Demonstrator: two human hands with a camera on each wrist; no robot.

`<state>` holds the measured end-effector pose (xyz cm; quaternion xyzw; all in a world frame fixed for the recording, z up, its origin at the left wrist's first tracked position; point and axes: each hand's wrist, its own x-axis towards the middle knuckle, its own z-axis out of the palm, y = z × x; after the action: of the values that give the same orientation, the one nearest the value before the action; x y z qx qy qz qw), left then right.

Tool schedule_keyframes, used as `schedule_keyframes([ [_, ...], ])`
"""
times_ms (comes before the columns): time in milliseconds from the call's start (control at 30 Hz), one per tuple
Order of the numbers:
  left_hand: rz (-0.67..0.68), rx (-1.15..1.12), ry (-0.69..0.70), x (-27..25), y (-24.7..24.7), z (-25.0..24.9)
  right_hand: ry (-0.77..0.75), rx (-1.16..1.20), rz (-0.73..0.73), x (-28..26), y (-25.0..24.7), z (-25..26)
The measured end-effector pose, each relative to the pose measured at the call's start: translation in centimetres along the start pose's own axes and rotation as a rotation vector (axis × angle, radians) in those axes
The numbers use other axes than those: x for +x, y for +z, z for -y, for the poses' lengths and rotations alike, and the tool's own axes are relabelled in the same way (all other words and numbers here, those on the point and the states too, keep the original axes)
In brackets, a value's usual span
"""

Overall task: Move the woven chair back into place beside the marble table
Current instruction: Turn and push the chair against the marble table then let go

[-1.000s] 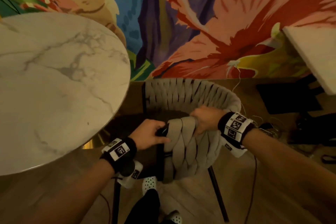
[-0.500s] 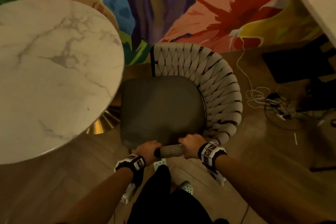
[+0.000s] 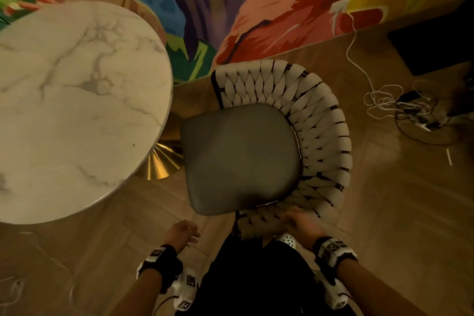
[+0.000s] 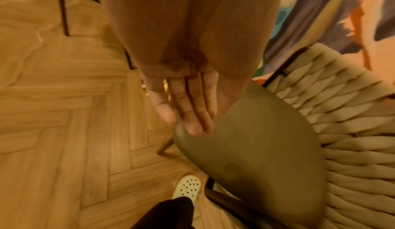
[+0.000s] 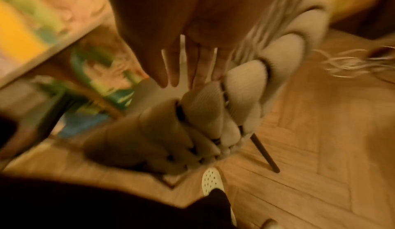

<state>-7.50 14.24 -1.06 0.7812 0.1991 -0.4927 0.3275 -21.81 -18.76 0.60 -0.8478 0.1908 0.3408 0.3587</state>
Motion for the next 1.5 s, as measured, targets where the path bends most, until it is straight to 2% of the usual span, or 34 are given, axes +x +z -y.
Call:
schedule_keyframes([
  [67, -0.028, -0.042, -0.056, -0.1, -0.9, 1.3, 0.191, 0.246, -0.229, -1.1, -1.2, -2.3],
  [133, -0.041, -0.079, -0.097, -0.2, -1.3, 2.1, 0.479, 0.631, -0.316, -2.0, -2.1, -5.1],
  [200, -0.036, -0.104, -0.128, -0.7, -1.7, 2.2, 0.712, 1.117, -0.167, -2.3, -2.4, -6.4],
  [233, -0.028, -0.118, -0.14, -0.7, -1.8, 2.1, 0.759, 1.332, -0.086, -2.2, -2.3, -6.1],
  [266, -0.023, -0.131, -0.146, -0.7, -2.0, 2.1, 0.767, 1.468, -0.023, -2.0, -2.5, -5.2],
  [333, -0.036, -0.149, -0.146, -0.7, -2.2, 1.5, 0.749, 1.568, 0.02, -0.2, -2.3, -3.4],
  [466, -0.068, -0.183, -0.119, -0.8, -1.8, 0.3, 0.806, 1.462, -0.147, 3.5, -0.9, -2.1],
  [533, -0.056, -0.197, -0.121, -0.7, -1.9, 0.3, 0.873, 1.458, -0.179, 4.3, -0.4, -2.7],
  [599, -0.058, -0.221, -0.135, -0.7, -2.2, 0.7, 0.886, 1.475, -0.183, 3.6, -2.0, -0.1],
  [699, -0.052, -0.241, -0.17, -1.1, -3.3, 1.6, 0.835, 1.424, -0.183, 4.8, -4.1, 2.0],
  [799, -0.024, -0.249, -0.192, -1.5, -5.0, 2.0, 0.838, 1.389, -0.207, 8.0, -5.2, 1.8],
  [866, -0.031, -0.244, -0.202, -1.5, -6.2, 1.9, 0.795, 1.356, -0.245, 12.0, -4.6, -1.1],
  [966, -0.063, -0.21, -0.208, -1.0, -7.3, 1.3, 0.724, 1.291, -0.213, 12.9, -9.8, 3.1],
  [1032, -0.081, -0.207, -0.194, -0.8, -7.9, 0.4, 0.651, 1.231, -0.202, 16.5, -10.8, 1.4],
  [1099, -0.088, -0.207, -0.178, -0.6, -8.5, -0.8, 0.659, 1.171, -0.192, 22.5, -9.6, -3.3],
  [1165, -0.098, -0.187, -0.159, -0.6, -8.4, -2.5, 0.654, 1.166, -0.172, 25.7, -9.9, -4.0],
  [1299, -0.139, -0.181, -0.127, -1.8, -8.0, -6.4, 0.576, 1.182, -0.106, 22.5, -16.3, 7.2],
  [1365, -0.141, -0.194, -0.139, -1.9, -7.6, -7.9, 0.542, 1.144, -0.054, 22.5, -18.4, 8.3],
  [1432, -0.133, -0.212, -0.158, -1.5, -6.9, -9.7, 0.537, 1.127, 0.028, 23.8, -19.8, 6.4],
  [1498, -0.141, -0.212, -0.165, -0.7, -5.8, -11.4, 0.527, 1.072, 0.041, 23.3, -22.3, 5.3],
])
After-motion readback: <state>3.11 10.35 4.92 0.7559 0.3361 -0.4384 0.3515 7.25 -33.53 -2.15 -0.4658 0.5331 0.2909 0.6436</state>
